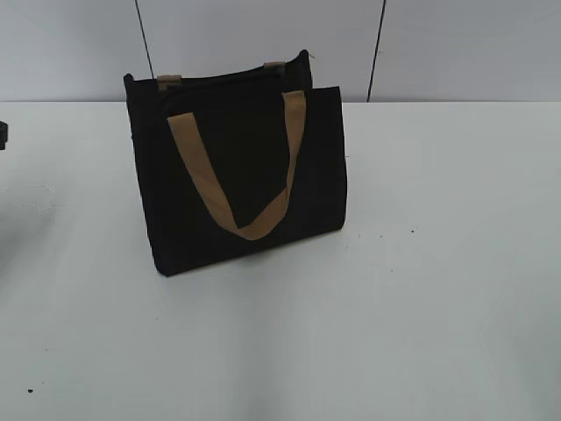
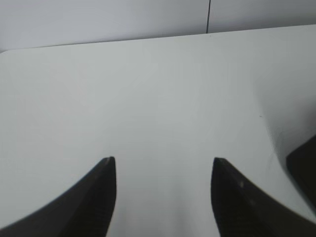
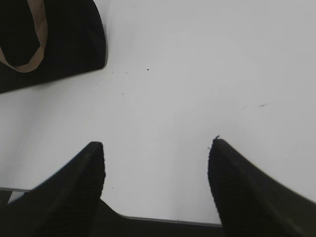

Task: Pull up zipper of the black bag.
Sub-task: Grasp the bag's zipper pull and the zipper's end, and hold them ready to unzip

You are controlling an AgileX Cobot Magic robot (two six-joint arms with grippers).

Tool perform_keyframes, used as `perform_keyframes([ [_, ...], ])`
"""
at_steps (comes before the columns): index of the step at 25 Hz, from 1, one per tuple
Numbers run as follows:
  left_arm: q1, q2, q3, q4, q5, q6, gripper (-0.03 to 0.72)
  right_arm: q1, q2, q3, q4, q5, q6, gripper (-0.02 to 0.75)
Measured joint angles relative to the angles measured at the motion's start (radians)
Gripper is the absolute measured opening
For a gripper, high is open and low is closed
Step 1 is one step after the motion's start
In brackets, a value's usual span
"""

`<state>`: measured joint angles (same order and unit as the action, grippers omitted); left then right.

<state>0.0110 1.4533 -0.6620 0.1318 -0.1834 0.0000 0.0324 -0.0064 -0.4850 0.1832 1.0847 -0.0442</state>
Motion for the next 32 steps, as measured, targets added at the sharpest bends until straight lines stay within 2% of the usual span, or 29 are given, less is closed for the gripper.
perform_keyframes([
  [5,0.051,0.078,-0.111,0.025,0.065,-0.038,0.468,0.000,0.000,0.000,0.000,0.000,0.000,0.504],
  [9,0.055,0.112,-0.140,0.028,0.130,-0.046,0.468,0.000,0.000,0.000,0.000,0.000,0.000,0.504],
  [15,0.061,0.153,-0.258,-0.033,0.344,-0.044,0.438,0.000,0.000,0.000,0.000,0.000,0.000,0.504],
  [18,0.062,0.175,-0.325,-0.091,0.423,0.012,0.432,0.000,0.000,0.000,0.000,0.000,0.000,0.504],
  [19,0.064,0.181,-0.345,-0.123,0.442,0.059,0.431,0.000,0.000,0.000,0.000,0.000,0.000,0.504],
  [21,0.068,0.190,-0.380,-0.262,0.506,0.194,0.428,0.000,0.000,0.000,0.000,0.000,0.000,0.504],
  [24,0.090,0.210,-0.448,-0.522,0.638,0.428,0.419,0.000,0.000,0.000,0.000,0.000,0.000,0.504],
  [26,0.113,0.218,-0.467,-0.657,0.675,0.560,0.417,0.000,0.000,0.000,0.000,0.000,0.000,0.504],
  [32,0.171,0.251,-0.472,-0.934,0.755,0.883,0.372,0.000,0.000,0.000,0.000,0.000,0.000,0.504],
])
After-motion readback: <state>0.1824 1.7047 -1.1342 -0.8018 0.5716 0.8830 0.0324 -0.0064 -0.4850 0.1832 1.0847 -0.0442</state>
